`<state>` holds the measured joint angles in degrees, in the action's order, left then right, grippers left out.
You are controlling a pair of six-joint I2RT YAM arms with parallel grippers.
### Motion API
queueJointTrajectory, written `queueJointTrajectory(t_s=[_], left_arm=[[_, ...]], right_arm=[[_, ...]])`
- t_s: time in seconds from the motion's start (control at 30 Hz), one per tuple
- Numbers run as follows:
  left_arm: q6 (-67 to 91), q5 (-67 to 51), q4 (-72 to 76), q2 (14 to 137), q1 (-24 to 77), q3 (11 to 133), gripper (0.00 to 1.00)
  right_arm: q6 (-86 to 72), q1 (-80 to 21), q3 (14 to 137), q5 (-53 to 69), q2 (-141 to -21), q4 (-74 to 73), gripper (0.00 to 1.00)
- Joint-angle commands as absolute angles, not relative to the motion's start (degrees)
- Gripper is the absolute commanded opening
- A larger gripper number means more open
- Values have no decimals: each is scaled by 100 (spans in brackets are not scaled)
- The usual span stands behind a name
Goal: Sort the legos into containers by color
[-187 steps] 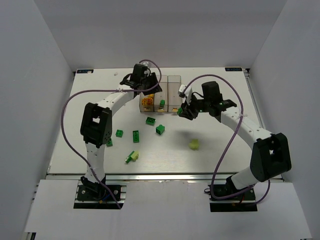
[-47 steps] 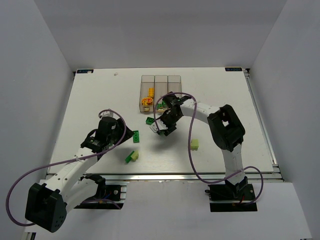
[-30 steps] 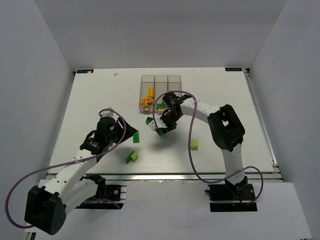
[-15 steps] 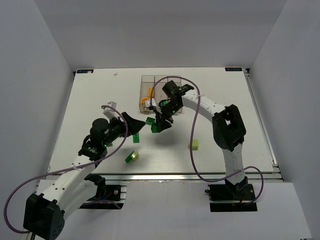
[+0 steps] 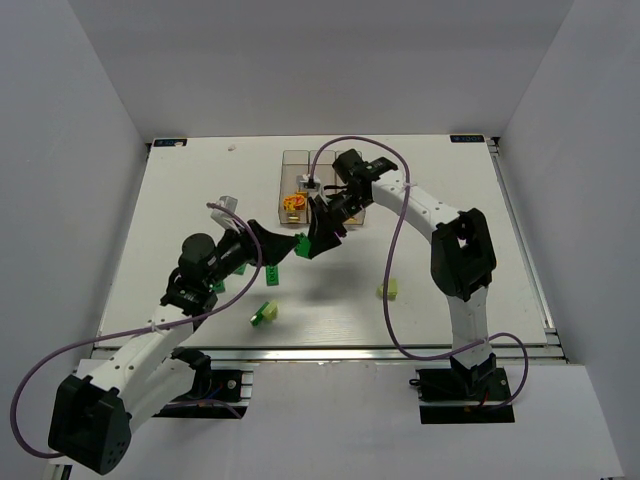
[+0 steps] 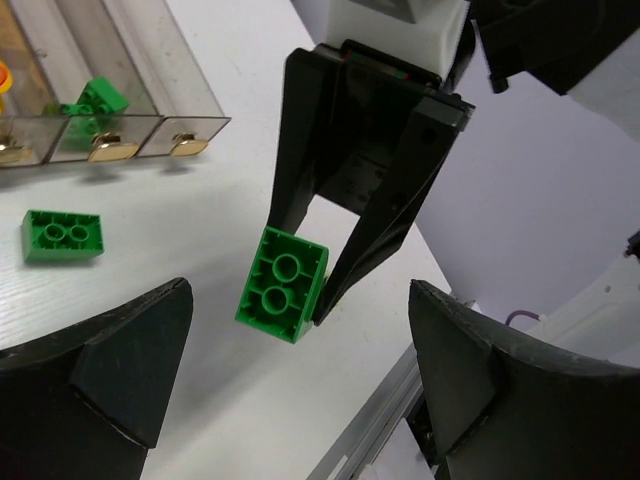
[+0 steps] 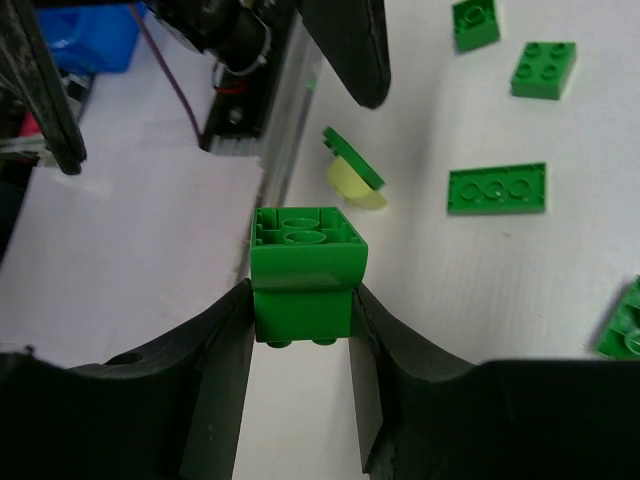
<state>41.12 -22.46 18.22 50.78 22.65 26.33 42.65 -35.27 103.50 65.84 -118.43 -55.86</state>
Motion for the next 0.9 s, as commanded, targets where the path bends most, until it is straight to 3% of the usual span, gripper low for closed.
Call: queueJointTrajectory(t_s=[0.0, 0.5, 0.87], left_arm=[[4096, -2566, 2320, 5106, 2285, 2883, 98], [4825, -3041, 3357, 5326, 2303, 2760, 92], [5238, -3111, 3920, 5502, 2303, 2637, 78]], right_arm=[[3807, -3524, 10573, 7434, -11452, -5652, 0], [757, -3516, 10055, 8613, -11206, -2884, 0], [527, -3516, 9870, 8587, -11188, -2611, 0]])
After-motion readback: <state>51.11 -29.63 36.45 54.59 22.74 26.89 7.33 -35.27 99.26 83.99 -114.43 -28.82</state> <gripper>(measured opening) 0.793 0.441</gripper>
